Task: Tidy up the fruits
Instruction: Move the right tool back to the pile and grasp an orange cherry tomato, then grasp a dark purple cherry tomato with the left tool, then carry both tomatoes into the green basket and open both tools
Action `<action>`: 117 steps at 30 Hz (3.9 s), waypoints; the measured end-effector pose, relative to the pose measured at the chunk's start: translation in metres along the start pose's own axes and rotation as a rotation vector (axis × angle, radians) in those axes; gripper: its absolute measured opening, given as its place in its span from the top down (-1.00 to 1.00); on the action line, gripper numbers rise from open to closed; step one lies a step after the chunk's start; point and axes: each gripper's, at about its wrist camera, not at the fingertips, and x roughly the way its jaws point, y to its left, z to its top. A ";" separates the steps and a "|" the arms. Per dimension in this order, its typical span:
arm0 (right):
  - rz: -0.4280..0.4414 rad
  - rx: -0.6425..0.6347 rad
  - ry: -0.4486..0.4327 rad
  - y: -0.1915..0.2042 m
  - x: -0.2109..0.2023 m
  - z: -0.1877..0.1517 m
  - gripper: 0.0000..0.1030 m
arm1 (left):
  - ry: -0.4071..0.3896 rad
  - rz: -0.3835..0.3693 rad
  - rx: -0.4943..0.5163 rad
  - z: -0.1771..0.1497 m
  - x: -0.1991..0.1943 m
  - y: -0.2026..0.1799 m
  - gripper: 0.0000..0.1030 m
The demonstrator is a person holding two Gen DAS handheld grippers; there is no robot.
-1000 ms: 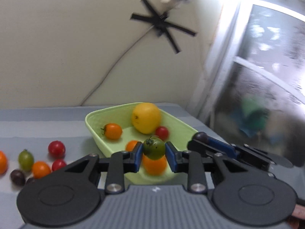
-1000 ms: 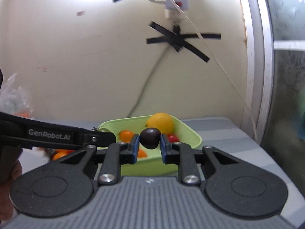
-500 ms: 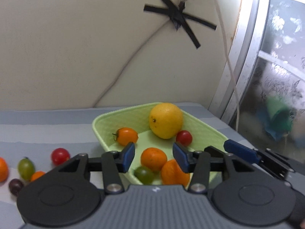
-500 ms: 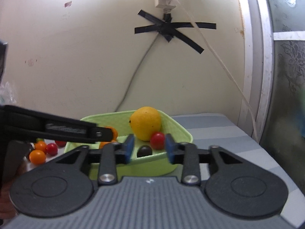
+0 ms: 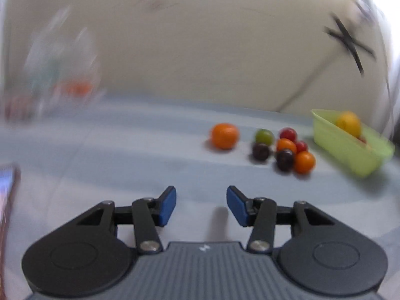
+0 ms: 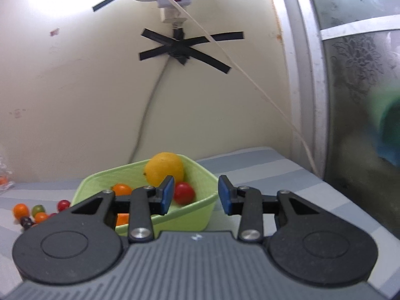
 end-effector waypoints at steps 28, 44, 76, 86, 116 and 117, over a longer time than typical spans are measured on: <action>0.322 -0.313 0.351 0.184 0.015 -0.045 0.35 | -0.039 -0.127 -0.099 -0.008 -0.010 0.019 -0.03; 0.366 -0.266 0.360 0.146 -0.012 -0.043 0.32 | -0.013 -0.232 0.022 0.016 0.021 -0.061 -0.04; 0.342 -0.353 0.267 0.131 -0.065 -0.062 0.32 | 0.046 -0.248 0.058 -0.038 -0.007 -0.088 0.52; 0.299 -0.286 0.279 0.096 -0.119 -0.080 0.33 | 0.040 -0.330 0.204 -0.069 -0.042 -0.119 0.51; 0.094 -0.190 0.074 0.007 0.015 -0.001 0.15 | 0.080 -0.343 0.102 0.058 0.124 -0.242 0.42; 0.090 -0.204 0.066 0.009 0.015 -0.002 0.08 | 0.072 -0.336 0.107 0.057 0.123 -0.242 0.33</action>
